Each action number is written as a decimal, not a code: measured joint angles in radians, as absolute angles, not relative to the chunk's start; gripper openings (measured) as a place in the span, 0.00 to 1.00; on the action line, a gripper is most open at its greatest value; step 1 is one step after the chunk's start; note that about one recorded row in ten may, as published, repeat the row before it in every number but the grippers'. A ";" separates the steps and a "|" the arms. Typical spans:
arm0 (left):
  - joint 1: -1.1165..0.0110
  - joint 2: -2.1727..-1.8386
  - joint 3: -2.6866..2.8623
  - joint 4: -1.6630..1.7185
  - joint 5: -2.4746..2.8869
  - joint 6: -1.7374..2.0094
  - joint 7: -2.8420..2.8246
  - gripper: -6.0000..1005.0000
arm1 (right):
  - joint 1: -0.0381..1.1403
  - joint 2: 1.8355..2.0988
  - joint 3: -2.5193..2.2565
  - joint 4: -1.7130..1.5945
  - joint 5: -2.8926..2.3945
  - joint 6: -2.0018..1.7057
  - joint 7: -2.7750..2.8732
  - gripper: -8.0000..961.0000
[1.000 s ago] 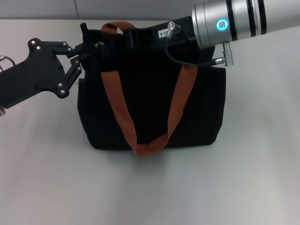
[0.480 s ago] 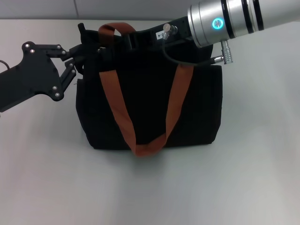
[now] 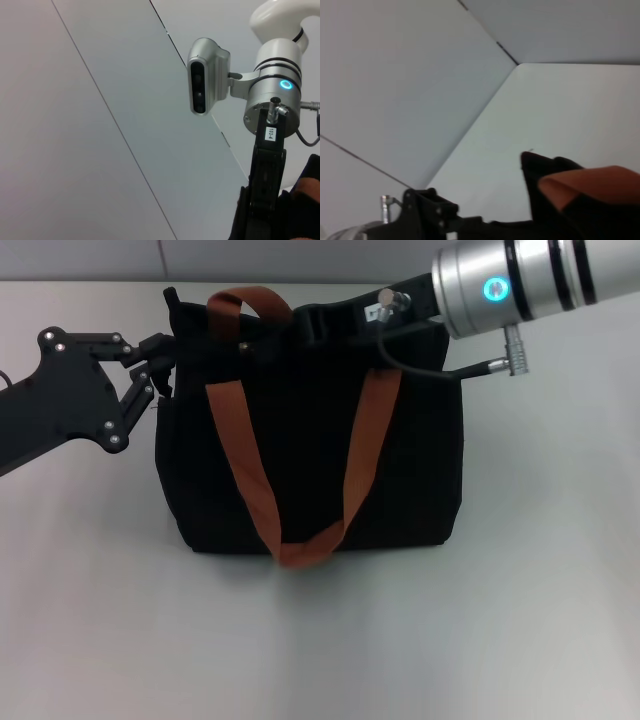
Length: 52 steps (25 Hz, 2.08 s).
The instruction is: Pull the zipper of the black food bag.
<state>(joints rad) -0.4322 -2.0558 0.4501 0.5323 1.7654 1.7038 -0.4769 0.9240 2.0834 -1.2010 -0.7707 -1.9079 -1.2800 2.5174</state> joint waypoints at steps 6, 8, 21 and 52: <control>-0.433 -2.052 0.449 0.532 1.765 1.703 -0.477 0.07 | 0.869 2.083 -1.203 -0.866 -1.954 -1.285 2.571 0.01; -0.433 -2.051 0.447 0.532 1.765 1.703 -0.477 0.07 | 0.851 2.083 -1.202 -0.892 -1.966 -1.288 2.583 0.01; -0.434 -2.049 0.436 0.532 1.754 1.700 -0.477 0.07 | 0.724 2.081 -1.175 -1.066 -2.024 -1.334 2.639 0.02; -0.443 -2.055 0.435 0.532 1.752 1.689 -0.485 0.03 | 0.598 2.056 -0.786 -0.923 -1.734 -1.567 2.236 0.11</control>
